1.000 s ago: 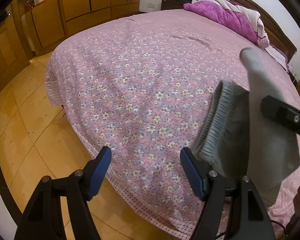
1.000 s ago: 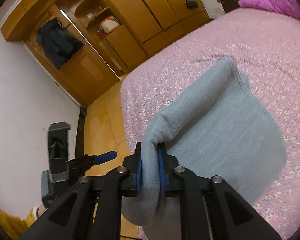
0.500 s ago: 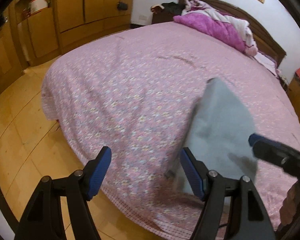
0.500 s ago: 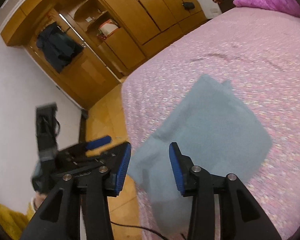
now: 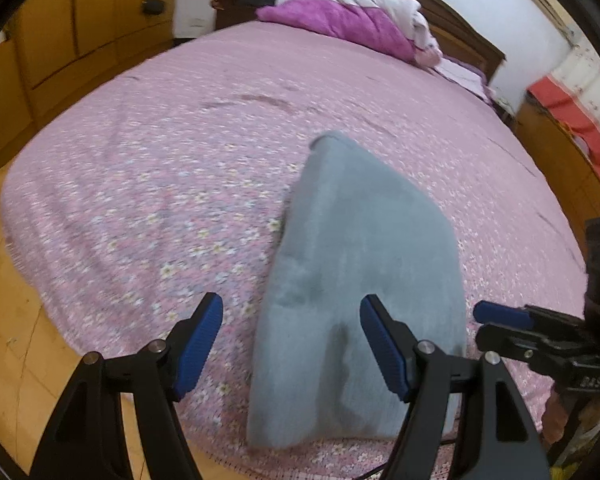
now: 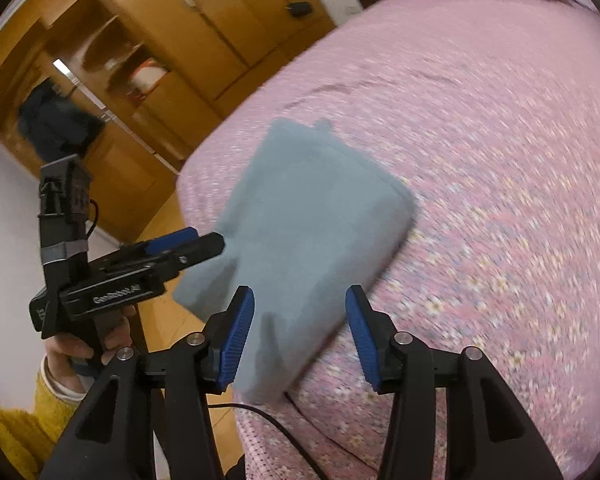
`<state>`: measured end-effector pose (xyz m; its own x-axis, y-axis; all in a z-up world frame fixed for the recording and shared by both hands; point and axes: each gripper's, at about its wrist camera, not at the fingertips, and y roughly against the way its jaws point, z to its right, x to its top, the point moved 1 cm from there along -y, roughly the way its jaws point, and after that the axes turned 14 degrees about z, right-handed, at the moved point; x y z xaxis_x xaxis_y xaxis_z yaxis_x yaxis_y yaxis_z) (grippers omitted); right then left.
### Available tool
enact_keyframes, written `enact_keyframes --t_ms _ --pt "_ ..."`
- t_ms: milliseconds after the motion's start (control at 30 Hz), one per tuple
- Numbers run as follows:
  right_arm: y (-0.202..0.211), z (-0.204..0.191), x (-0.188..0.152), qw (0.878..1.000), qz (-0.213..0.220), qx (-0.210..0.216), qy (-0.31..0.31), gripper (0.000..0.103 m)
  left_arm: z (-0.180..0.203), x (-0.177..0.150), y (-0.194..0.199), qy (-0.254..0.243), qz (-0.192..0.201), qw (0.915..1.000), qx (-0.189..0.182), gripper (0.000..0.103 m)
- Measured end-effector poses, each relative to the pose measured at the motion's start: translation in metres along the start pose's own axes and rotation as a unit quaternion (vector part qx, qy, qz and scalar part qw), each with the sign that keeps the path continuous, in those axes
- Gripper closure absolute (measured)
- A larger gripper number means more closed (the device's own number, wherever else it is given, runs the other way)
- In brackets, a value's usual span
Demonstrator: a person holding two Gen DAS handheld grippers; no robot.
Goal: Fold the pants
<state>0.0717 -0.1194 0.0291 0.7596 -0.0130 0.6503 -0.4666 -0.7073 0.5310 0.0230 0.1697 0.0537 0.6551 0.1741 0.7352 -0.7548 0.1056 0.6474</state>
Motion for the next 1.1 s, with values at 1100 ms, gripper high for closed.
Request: enact_keyframes --t_ms 1100 --pt "-0.082 0.005 0.005 0.994 0.009 0.064 -0.083 0.034 -0.011 -0.001 -0.087 0.000 -0.094 0.9894 -0.111 0.017"
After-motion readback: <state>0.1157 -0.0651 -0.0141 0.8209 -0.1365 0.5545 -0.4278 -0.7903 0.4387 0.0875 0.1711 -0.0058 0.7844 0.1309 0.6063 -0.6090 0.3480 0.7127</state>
